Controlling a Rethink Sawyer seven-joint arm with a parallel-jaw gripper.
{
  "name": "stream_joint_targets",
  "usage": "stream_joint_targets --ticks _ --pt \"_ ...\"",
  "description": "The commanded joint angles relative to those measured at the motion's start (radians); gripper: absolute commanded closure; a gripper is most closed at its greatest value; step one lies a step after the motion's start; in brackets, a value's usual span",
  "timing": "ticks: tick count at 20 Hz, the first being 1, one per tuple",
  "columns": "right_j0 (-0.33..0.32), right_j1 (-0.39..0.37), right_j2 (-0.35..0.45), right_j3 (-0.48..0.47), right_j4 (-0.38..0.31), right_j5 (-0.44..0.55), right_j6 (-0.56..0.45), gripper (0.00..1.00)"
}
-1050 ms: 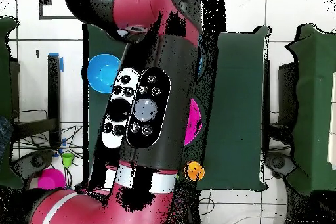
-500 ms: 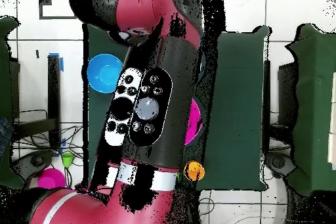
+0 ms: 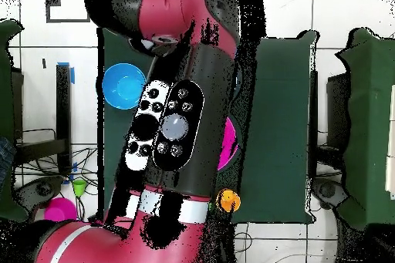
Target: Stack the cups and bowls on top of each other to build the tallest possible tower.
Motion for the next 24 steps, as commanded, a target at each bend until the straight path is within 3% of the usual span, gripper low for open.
stream_joint_targets --ticks 1,7,24 --pt "-0.02 0.046 0.122 0.115 -0.038 0.027 -0.187 1.0" --pt "-0.01 0.064 0.087 0.083 -0.053 0.105 -0.16 1.0" --pt "-0.006 0.053 0.051 0.034 -0.073 0.165 -0.19 1.0"
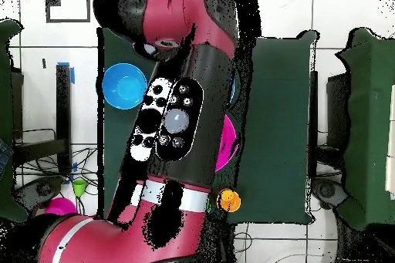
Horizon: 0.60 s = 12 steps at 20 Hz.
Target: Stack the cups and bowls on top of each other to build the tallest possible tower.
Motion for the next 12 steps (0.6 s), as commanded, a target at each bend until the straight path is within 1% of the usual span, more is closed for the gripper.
stream_joint_targets --ticks 1,3,6,9,12 --pt "-0.006 0.016 0.043 0.007 -0.076 0.165 -0.201 1.0" --pt "-0.009 0.011 0.029 -0.025 -0.081 0.213 -0.226 1.0" --pt "-0.019 0.017 0.024 -0.052 -0.081 0.227 -0.241 1.0" --pt "-0.017 0.016 0.025 -0.039 -0.082 0.214 -0.236 1.0" --pt "-0.012 0.004 0.034 0.01 -0.083 0.173 -0.22 1.0"
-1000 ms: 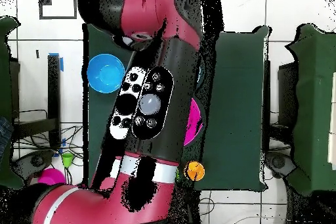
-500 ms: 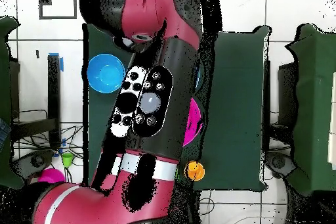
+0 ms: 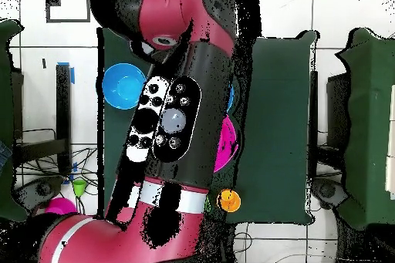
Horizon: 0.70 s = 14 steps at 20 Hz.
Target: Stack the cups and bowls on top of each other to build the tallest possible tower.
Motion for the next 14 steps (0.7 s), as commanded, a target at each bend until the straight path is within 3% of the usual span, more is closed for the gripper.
stream_joint_targets --ticks 1,6,14 --pt "-0.013 0.0 0.061 0.059 -0.083 0.03 -0.212 1.0" --pt "-0.011 0.004 0.089 0.145 -0.07 -0.064 -0.161 1.0" --pt "-0.003 -0.018 0.081 0.197 -0.069 -0.048 -0.147 1.0"
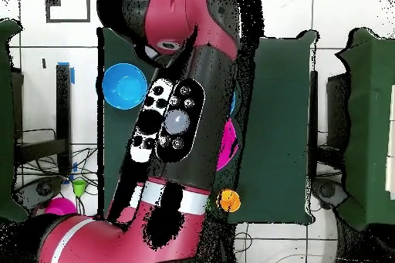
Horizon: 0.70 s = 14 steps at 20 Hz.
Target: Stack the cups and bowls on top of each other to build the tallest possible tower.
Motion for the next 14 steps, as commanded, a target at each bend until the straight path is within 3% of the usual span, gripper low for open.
stream_joint_targets --ticks 1,14 --pt "-0.002 -0.016 0.079 0.153 -0.071 -0.023 -0.149 1.0" --pt "-0.011 -0.013 0.085 0.159 -0.069 -0.02 -0.141 1.0"
